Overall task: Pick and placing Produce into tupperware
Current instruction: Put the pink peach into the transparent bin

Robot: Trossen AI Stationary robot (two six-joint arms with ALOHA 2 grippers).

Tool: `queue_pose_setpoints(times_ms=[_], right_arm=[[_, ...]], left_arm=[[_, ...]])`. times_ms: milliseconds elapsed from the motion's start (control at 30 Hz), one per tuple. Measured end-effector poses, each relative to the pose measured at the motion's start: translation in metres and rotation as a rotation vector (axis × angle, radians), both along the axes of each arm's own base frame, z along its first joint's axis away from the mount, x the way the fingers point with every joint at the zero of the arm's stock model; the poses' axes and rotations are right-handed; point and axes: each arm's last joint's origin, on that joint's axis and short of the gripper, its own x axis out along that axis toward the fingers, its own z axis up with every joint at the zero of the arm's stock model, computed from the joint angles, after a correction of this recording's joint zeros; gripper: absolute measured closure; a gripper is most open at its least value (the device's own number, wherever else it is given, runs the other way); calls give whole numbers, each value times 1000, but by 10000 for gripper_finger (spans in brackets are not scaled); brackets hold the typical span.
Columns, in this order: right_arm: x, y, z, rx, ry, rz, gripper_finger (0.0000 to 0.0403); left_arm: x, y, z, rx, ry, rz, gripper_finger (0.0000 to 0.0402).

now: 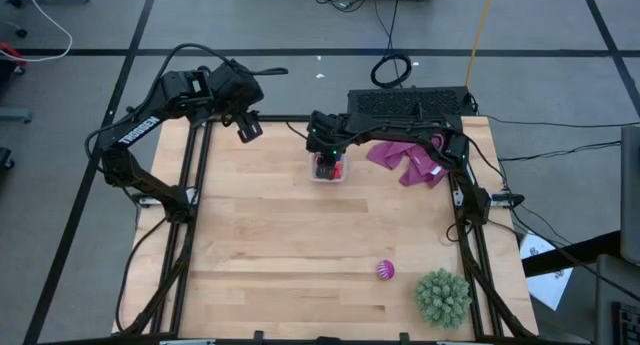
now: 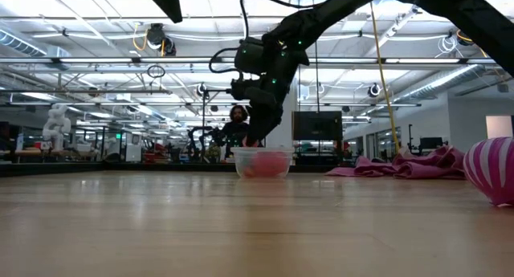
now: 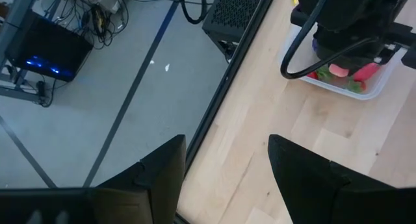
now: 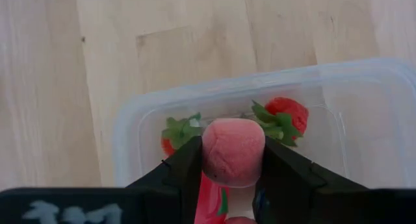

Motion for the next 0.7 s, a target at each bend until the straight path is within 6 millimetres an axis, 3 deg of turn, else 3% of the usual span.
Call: queue_pose_setpoints(times_ms=[367,700], right_arm=[[-7,-16,0,-8,9,-21,270],[-9,-18,0,-3,9,-25,270]], left_arm=[[0,0,0,-10,-6,-3,176],[0,0,0,-10,-6,-3,176]])
